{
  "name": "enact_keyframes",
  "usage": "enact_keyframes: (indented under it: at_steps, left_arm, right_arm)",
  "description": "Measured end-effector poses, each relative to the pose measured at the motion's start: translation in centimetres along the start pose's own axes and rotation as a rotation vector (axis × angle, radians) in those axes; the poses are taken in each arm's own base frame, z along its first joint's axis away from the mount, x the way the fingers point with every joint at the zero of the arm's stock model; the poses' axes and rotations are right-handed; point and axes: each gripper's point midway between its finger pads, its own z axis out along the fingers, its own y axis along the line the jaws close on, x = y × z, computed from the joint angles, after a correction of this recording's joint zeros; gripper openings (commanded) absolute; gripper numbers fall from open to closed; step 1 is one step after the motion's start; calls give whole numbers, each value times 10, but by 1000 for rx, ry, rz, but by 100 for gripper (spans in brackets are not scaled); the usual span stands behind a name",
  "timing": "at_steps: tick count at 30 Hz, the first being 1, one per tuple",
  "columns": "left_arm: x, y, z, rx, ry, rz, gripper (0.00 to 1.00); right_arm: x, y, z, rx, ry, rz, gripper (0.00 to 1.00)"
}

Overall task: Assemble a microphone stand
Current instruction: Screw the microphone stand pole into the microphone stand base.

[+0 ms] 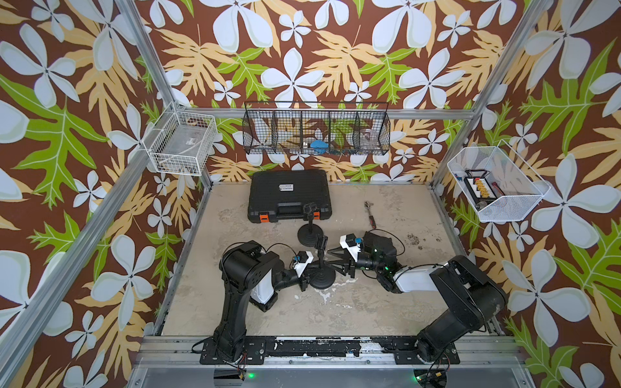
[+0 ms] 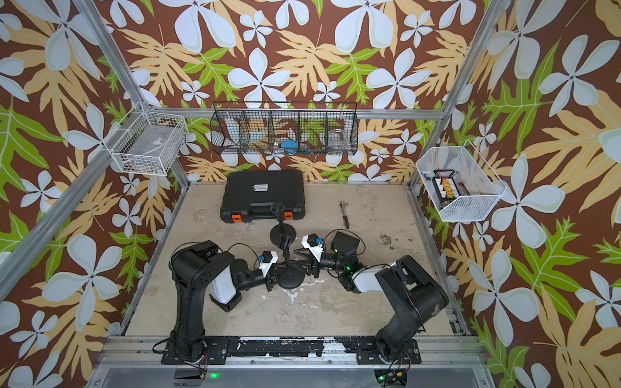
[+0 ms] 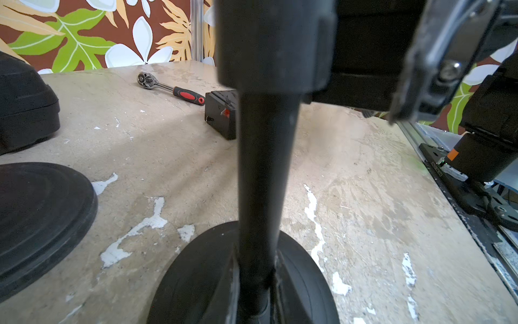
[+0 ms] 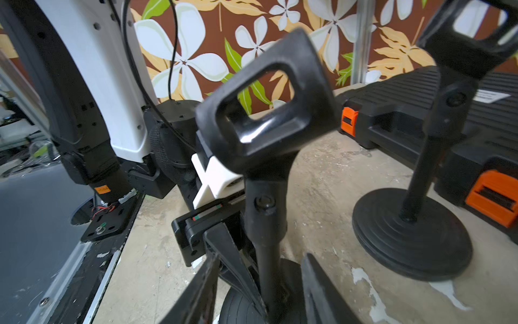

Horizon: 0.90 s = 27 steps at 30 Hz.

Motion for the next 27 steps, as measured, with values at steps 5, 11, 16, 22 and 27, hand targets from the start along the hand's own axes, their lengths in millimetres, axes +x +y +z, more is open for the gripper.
enact_keyframes:
  at_steps: [5,11,16,22,27]
  left_arm:
    - [0,-1,1,7,-1,5,9]
    - [-1,-2,3,13,-4,17,9]
    - [-3,-2,4,14,-8,42,8]
    - [-3,-3,4,19,-9,70,9]
    - [-4,-6,5,31,-11,96,19]
  right_arm:
    - [-9,-5,11,-77,11,-42,44]
    - [-15,-4,18,-142,12,-68,37]
    - [-14,1,19,-168,9,-64,28]
    - [-14,10,19,-117,2,-115,1]
    - [-8,19,15,-45,-9,-169,0]
